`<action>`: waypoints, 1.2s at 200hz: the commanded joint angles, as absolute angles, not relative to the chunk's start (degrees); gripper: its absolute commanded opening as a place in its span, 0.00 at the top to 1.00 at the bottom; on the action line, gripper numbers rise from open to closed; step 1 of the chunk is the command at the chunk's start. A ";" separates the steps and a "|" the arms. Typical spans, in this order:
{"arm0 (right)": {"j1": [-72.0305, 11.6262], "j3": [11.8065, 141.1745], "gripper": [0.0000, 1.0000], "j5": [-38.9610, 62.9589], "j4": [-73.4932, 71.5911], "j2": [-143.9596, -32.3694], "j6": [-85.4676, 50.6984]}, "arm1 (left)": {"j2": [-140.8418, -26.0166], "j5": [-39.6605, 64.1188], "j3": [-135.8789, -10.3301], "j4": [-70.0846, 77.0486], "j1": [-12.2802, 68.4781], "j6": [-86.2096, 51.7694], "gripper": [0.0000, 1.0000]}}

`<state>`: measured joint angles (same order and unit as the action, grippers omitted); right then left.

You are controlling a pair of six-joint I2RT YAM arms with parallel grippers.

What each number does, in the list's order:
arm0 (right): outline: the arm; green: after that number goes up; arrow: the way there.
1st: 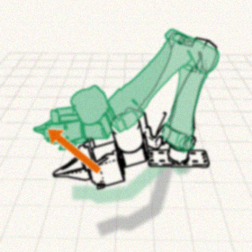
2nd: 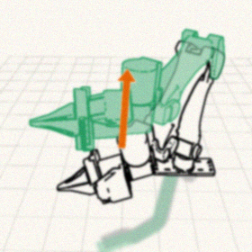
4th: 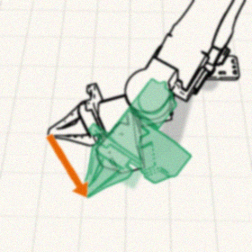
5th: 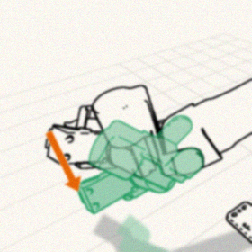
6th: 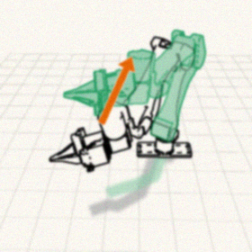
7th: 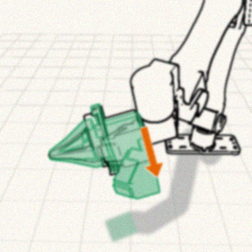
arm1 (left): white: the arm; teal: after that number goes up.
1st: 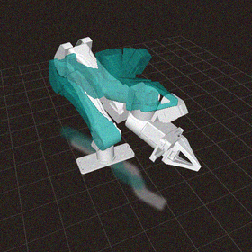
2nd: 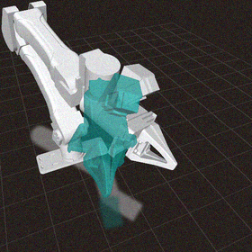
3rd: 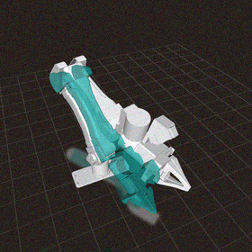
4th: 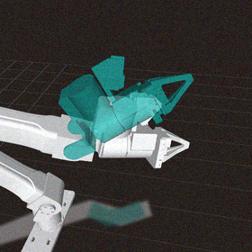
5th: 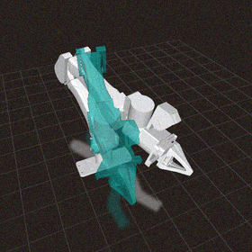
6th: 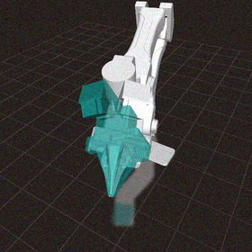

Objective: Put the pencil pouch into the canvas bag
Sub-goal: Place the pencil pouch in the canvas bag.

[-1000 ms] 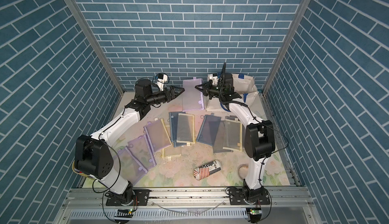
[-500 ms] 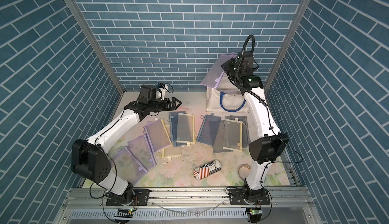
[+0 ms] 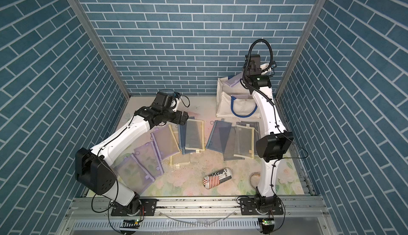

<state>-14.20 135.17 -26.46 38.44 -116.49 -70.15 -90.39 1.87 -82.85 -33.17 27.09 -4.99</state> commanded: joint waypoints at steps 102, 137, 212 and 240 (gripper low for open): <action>-14.15 134.63 1.00 -32.92 43.41 -124.80 -81.74 | -86.25 1.34 -78.18 -32.70 27.33 -1.63 0.01; -14.15 131.96 1.00 -31.92 42.98 -124.64 -81.74 | -85.52 1.58 -76.60 -31.95 27.29 -1.32 0.01; -14.06 127.17 0.68 -28.24 40.29 -123.31 -81.21 | -86.84 1.76 -78.34 -31.56 27.33 -1.32 0.01; -13.72 128.78 0.43 -24.70 38.25 -123.84 -76.88 | -87.40 3.03 -78.52 -30.97 27.34 -1.50 0.01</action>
